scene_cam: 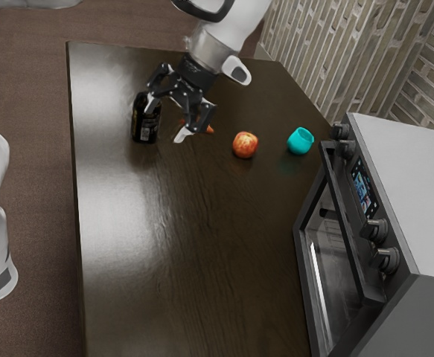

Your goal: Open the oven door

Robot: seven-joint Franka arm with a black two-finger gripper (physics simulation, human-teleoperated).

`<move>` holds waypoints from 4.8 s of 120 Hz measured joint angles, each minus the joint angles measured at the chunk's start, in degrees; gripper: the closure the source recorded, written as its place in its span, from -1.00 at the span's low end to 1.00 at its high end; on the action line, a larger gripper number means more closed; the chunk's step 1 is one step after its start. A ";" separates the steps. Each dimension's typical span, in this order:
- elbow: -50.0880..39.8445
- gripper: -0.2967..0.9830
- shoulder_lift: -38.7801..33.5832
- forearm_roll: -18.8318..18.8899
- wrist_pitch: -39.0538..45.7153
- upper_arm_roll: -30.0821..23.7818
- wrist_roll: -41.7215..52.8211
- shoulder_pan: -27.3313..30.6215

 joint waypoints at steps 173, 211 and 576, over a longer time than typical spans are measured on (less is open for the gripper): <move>5.02 -0.53 11.87 7.54 53.96 -19.17 -53.61 1.47; 5.34 -0.53 13.44 10.08 57.23 -19.18 -52.55 2.26; -27.43 -0.29 -10.00 -4.88 62.93 -18.16 -50.82 7.70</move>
